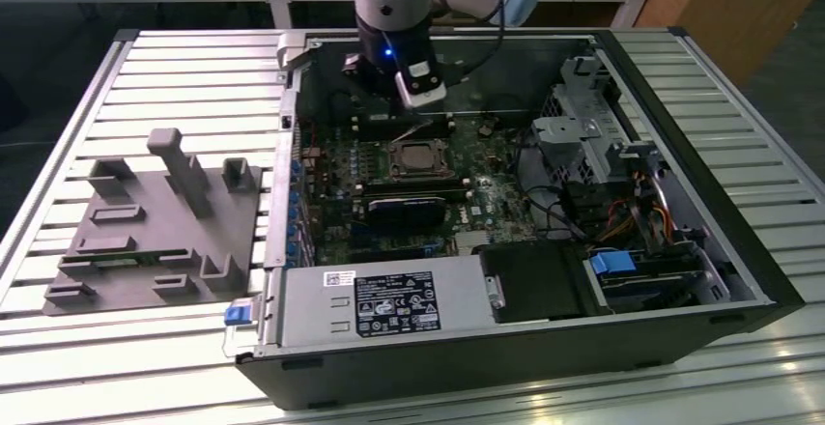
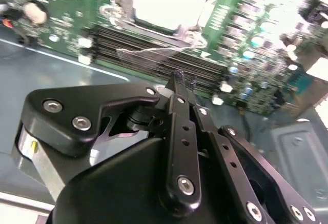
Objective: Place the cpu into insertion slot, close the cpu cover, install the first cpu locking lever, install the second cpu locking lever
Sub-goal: 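Install the first cpu locking lever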
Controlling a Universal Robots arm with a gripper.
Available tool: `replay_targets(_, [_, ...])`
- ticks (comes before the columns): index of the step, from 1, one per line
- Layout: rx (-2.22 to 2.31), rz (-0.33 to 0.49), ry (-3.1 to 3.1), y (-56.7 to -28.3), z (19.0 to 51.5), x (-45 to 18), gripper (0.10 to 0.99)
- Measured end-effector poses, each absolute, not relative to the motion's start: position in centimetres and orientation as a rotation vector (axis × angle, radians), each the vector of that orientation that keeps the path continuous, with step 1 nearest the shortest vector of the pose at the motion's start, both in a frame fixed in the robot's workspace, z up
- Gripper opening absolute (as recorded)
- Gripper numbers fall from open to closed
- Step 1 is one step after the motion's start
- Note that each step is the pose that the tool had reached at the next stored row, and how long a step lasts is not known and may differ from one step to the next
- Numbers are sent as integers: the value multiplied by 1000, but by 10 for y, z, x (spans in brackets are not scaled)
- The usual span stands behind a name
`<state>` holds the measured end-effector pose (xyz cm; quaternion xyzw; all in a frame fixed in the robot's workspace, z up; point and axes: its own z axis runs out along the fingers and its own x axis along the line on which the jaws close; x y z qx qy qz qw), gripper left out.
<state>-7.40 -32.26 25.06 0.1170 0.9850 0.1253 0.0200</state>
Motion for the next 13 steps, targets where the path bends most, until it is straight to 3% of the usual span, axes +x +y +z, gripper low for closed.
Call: replay_targets(13, [357,388,3036,-323,250,-56,102])
